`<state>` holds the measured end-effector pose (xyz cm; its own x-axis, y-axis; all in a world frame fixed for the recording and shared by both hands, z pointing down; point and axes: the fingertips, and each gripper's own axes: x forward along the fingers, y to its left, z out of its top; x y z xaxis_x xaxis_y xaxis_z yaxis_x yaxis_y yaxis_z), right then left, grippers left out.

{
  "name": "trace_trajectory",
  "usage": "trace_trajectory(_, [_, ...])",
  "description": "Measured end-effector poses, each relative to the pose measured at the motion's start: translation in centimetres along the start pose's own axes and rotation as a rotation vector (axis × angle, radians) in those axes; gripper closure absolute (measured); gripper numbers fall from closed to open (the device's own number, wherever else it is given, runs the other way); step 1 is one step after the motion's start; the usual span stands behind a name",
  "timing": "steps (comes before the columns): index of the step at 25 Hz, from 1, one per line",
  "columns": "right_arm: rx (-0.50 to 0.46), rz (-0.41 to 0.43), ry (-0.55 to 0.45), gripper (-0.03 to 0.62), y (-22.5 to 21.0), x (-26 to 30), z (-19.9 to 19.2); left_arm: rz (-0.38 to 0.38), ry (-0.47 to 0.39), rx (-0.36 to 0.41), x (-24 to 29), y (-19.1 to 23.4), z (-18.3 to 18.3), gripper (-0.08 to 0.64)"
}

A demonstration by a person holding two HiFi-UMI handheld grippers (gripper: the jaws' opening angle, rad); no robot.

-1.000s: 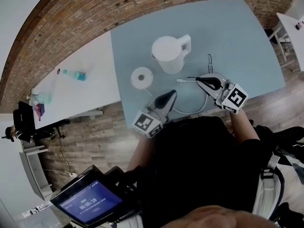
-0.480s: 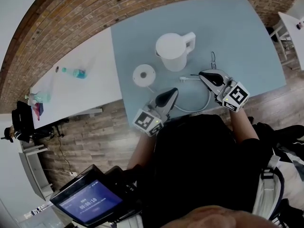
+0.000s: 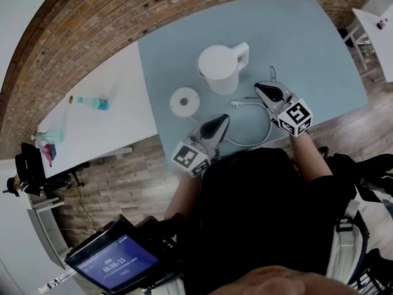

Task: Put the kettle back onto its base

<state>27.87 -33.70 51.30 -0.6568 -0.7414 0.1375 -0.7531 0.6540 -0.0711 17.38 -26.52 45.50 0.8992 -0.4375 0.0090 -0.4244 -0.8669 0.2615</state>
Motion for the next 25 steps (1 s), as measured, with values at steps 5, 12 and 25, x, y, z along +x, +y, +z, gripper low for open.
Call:
trace_trajectory(5, [0.006,-0.057,0.032,0.523,-2.1,1.5,-0.7,-0.006,0.007,-0.004,0.0,0.2,-0.2,0.555])
trace_trajectory(12, [-0.001,-0.136,0.107,0.462,-5.8,3.8,-2.4,-0.001,0.007,-0.011,0.0,0.5,-0.2,0.555])
trace_trajectory(25, [0.056,-0.228,0.218,0.38,-11.6,9.3,-6.3,0.064,0.022,-0.017,-2.1,1.8,-0.4,0.555])
